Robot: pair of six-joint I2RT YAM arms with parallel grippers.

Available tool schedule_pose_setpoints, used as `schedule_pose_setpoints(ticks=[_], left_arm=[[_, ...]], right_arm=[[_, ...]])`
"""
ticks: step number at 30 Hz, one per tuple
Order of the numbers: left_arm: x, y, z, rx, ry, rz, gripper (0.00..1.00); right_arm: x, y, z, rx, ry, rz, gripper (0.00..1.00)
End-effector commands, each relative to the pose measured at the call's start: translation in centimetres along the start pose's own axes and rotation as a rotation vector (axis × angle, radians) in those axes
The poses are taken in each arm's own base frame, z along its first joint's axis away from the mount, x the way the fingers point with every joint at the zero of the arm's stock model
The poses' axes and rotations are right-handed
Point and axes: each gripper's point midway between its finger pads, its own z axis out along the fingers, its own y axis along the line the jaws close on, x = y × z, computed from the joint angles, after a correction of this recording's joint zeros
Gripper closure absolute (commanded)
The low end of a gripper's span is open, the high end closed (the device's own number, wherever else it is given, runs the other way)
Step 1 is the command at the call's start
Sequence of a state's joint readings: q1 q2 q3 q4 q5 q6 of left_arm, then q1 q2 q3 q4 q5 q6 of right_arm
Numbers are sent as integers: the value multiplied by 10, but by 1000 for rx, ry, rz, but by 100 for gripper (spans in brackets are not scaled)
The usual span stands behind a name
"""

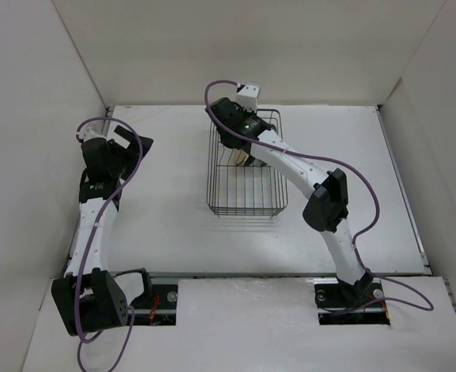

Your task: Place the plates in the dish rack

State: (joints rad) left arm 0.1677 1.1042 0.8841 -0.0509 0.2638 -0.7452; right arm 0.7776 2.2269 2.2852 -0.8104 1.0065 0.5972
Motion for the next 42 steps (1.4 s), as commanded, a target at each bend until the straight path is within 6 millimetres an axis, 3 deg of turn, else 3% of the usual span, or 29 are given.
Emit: schedule_pose_setpoints(ticks=[1, 11, 21, 24, 25, 27, 29, 33, 35, 36, 39, 40, 42], left_arm=[[-13, -21, -6, 68, -28, 12, 0], [-11, -23, -7, 81, -14, 12, 0], [-12, -22, -6, 74, -21, 12, 0], [-11, -20, -4, 68, -15, 10, 0], [-11, -20, -4, 68, -15, 10, 0], [-9, -19, -4, 62, -9, 7, 0], [-9, -19, -4, 62, -9, 7, 0], [-12, -22, -5, 68, -15, 19, 0], [-19, -22, -6, 63, -35, 18, 0], [-21, -20, -5, 53, -45, 17, 0], [-26, -20, -7, 36, -58, 25, 0], [-30, -23, -9, 35, -70, 37, 0], [-41, -27, -12, 20, -102, 50, 0]], right_arm=[[-19, -3, -7, 33, -52, 36, 100], [-6, -4, 1, 69, -55, 4, 100], [21, 19, 12, -4, 0, -29, 98], [20, 20, 12, -7, -4, -30, 86], [20, 20, 12, -7, -4, -41, 62], [20, 20, 12, -7, -4, -41, 46], [21, 21, 12, -16, 2, -41, 37], [-7, 16, -3, -47, -22, -3, 23], [-28, 12, -24, -84, -54, -2, 17], [-37, 8, -28, -92, -67, 2, 0], [-69, -7, -58, -131, -107, 6, 0], [-88, -22, -71, -142, -128, 27, 0], [-101, -31, -86, -202, -134, 25, 0]])
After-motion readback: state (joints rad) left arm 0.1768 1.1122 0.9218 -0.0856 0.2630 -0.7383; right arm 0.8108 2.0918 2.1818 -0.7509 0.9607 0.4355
